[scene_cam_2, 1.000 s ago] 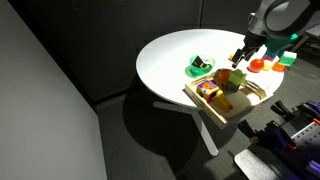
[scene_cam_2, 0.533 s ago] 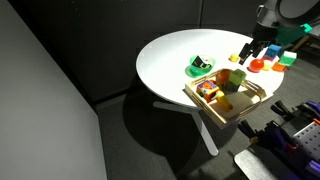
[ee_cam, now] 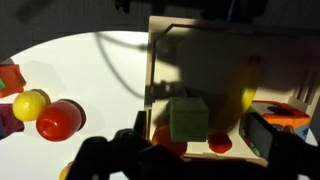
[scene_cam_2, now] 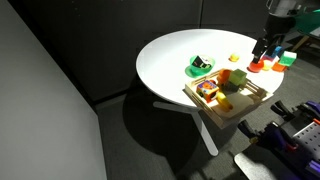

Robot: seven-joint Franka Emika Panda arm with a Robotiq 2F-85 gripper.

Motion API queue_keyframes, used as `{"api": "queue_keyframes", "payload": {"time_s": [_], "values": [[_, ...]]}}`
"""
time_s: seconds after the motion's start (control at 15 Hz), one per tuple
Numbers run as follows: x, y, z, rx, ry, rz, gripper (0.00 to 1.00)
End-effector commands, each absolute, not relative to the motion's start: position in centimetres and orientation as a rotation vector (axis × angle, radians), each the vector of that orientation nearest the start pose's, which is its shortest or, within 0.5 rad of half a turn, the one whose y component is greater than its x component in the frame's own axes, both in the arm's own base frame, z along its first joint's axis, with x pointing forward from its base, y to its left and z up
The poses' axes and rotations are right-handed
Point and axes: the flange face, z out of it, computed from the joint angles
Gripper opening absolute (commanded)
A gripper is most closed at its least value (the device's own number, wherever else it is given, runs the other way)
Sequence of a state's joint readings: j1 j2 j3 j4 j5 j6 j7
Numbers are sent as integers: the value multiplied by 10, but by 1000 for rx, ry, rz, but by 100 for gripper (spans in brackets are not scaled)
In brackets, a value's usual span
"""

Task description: Put the strawberry in the box, then stack the light green toy block on the grey toy block in the box

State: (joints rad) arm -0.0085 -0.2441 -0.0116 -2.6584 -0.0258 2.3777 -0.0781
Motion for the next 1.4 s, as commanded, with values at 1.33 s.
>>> {"api": "queue_keyframes", "payload": {"time_s": [1.33], "values": [[372,-5,388,-3159,-94,17,100]]}}
